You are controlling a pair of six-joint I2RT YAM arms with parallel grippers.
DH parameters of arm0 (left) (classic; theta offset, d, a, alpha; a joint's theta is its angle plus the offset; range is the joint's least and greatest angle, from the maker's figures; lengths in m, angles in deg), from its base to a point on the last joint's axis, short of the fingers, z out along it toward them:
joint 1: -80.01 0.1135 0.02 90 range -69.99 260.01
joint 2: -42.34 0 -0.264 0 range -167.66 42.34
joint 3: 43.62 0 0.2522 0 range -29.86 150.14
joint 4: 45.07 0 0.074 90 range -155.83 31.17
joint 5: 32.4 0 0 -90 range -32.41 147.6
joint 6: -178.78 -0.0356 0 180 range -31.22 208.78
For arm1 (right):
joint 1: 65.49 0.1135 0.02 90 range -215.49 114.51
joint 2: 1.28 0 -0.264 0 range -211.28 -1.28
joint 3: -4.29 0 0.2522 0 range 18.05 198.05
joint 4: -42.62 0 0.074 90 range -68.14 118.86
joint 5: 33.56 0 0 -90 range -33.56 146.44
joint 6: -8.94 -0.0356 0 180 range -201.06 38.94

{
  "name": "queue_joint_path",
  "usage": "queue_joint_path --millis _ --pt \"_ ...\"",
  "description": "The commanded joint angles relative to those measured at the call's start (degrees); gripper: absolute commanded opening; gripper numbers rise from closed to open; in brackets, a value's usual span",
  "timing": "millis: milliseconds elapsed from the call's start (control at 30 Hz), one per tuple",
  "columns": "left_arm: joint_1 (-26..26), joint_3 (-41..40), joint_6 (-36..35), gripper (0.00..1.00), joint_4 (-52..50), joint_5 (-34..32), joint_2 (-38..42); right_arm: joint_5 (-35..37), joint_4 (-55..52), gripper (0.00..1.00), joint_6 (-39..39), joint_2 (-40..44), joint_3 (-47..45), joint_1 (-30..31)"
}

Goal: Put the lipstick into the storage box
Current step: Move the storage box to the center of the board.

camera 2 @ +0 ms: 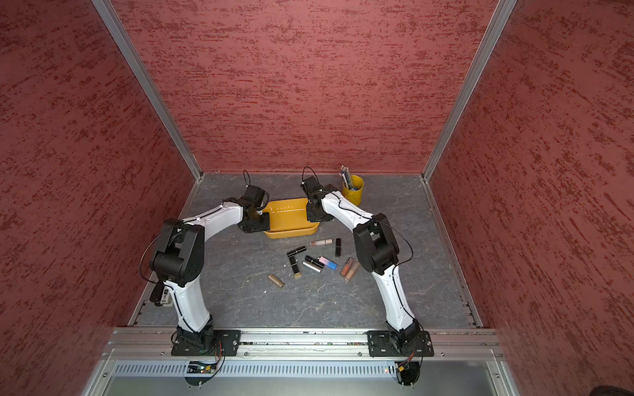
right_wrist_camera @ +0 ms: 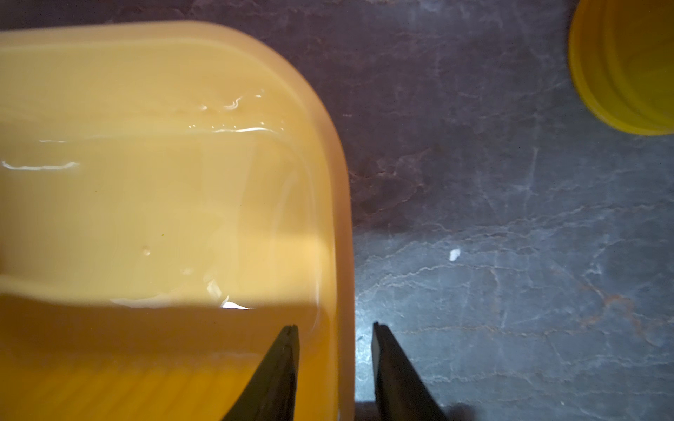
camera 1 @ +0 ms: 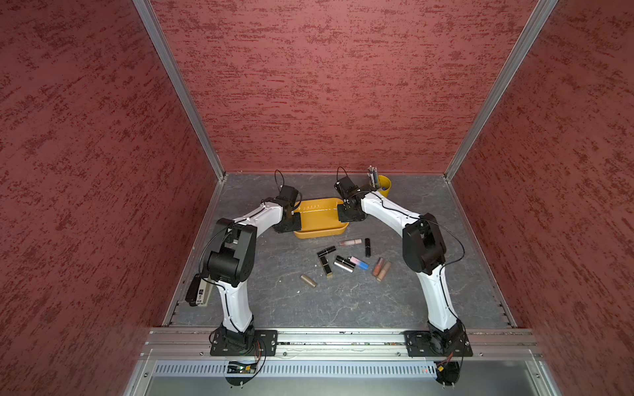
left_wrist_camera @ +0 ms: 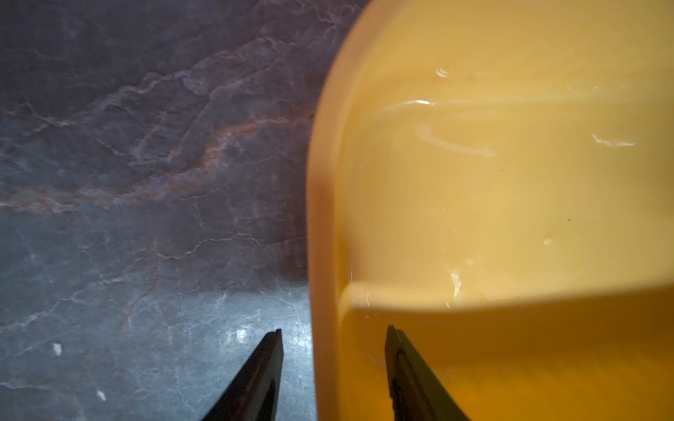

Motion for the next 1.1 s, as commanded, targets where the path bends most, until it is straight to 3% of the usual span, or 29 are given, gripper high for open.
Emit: queue_joint_path --millis 0,133,800,967,1033,1067 --pt "-0.99 -0.50 -0.53 0.47 -0.83 -0.94 0.16 1.74 0.15 0.37 1.01 1.06 -2.68 0.11" --pt "-1.46 -2.68 -0.36 0.32 -0.48 -0.99 0.84 1.80 1.46 0.36 1.54 3.03 -6.89 0.03" --pt "-5.60 -7.35 1.95 0.33 -0.48 -1.18 5.25 2.17 5.87 0.34 1.08 13.66 -23.30 -0.13" --pt "-4.93 -7.15 1.97 0.34 -0.90 -1.89 6.15 1.73 7.59 0.41 0.74 16.24 -24.18 -0.15" --pt "-4.35 -6.65 1.71 0.35 -1.23 -1.96 7.12 1.74 8.23 0.48 0.77 18.12 -24.17 -0.15" --pt "-3.98 -6.22 1.53 0.40 -1.65 -2.14 7.84 1.74 8.44 0.52 0.77 19.44 -24.06 -0.15"
